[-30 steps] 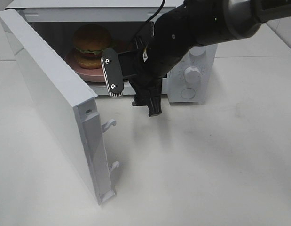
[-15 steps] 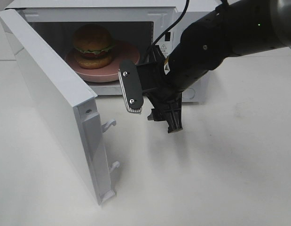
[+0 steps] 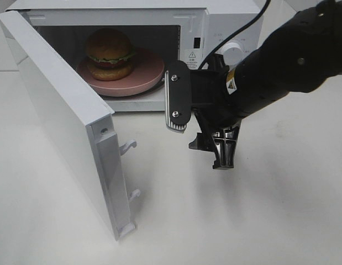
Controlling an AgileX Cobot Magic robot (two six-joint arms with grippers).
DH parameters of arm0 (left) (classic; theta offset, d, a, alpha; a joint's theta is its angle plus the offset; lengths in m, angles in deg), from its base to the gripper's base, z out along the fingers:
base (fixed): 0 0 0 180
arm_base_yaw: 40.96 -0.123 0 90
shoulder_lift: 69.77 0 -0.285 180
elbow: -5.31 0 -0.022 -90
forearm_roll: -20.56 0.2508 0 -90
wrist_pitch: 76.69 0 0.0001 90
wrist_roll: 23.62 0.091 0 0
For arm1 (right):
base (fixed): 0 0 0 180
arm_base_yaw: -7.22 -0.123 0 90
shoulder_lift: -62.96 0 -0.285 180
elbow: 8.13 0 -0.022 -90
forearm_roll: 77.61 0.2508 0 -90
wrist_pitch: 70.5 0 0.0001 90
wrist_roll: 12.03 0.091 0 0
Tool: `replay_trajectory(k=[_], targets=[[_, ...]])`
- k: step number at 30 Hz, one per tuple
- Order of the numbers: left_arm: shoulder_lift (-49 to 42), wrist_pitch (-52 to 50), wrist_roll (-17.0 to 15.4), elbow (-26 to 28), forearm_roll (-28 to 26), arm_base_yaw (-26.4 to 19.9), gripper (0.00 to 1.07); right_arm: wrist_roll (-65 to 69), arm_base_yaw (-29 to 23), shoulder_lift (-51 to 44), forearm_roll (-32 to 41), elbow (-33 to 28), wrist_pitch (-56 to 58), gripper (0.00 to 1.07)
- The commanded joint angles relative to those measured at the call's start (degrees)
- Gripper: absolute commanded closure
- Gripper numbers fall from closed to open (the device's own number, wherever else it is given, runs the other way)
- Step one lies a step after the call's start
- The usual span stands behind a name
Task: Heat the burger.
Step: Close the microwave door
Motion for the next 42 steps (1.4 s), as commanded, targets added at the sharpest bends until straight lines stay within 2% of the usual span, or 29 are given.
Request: replay_trajectory(k=[1, 7, 15, 17, 20, 27, 42], targets=[[-1.38, -0.8, 0.06, -0.11, 0.0, -0.17, 0.06, 7.45, -0.06, -3.55, -0.23, -2.81, 0.23, 0.39], [-1.38, -0.8, 0.06, -0.11, 0.0, -0.17, 0.06, 23.03, -0.06, -10.77, -0.23, -9.17, 1.78, 0.4], [-1.38, -0.8, 0.06, -0.11, 0.0, -0.17, 0.06, 34.03, -0.06, -16.73, -0.11, -13.24, 6.42, 0.4], [-1.38, -0.8, 0.06, -0.11, 0.0, -0.17, 0.06, 42.74, -0.06, -20.8, -0.06, -15.07, 11.4, 0.4], [-1.38, -0.8, 0.06, -0.11, 0.0, -0.17, 0.06, 48.19, -0.06, -23.55, -0.06, -15.18, 15.87, 0.4], [-1.38, -0.8, 0.06, -0.11, 0.0, -0.17, 0.06, 54.09, -0.06, -30.6, -0.06, -15.18, 24.58, 0.4], [-1.38, -0.8, 0.06, -0.11, 0.0, -0.17, 0.06, 54.32, -0.06, -47.78, 0.34, -15.18, 42.86, 0.38]])
